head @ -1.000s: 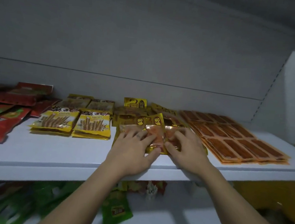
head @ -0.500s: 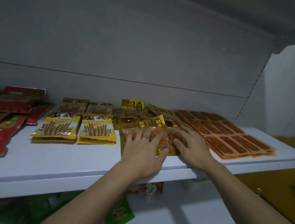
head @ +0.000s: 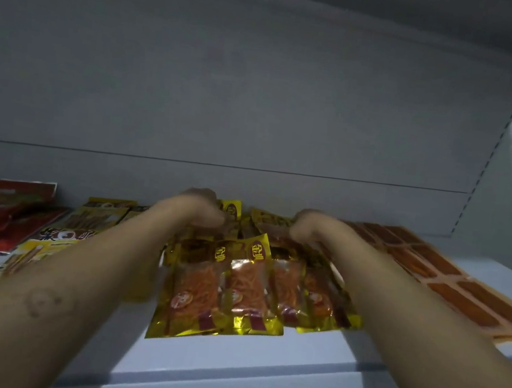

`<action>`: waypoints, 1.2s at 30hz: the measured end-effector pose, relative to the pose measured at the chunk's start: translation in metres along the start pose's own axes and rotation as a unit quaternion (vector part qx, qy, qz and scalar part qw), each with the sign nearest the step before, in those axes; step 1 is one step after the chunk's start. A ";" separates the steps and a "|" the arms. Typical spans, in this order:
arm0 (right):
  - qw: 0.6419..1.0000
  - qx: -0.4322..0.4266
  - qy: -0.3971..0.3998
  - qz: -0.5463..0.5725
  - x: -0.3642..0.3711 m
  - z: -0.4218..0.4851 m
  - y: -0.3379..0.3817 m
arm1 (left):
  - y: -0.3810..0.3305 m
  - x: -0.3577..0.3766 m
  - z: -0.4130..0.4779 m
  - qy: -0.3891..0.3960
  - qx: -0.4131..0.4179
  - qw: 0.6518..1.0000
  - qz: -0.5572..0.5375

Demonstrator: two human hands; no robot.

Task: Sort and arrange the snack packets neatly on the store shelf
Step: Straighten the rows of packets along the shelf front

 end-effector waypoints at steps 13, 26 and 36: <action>0.988 -0.039 0.152 0.001 0.006 0.040 0.011 | 0.001 0.036 0.039 0.064 -0.075 0.995 0.025; 0.990 -0.069 0.097 0.079 0.012 0.050 0.008 | -0.001 0.036 0.044 -0.014 -0.068 0.993 -0.099; 0.993 -0.081 0.014 0.090 0.006 0.047 0.000 | 0.006 0.040 0.040 -0.029 -0.094 0.987 -0.129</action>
Point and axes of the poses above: each hand's wrist, its own z-axis towards the middle knuckle, its own x-axis out of the palm, y = z × x, the point moved 5 cm from there along z, towards the middle knuckle, and after that the axes turned 15 degrees about x, right-handed, at the moved point
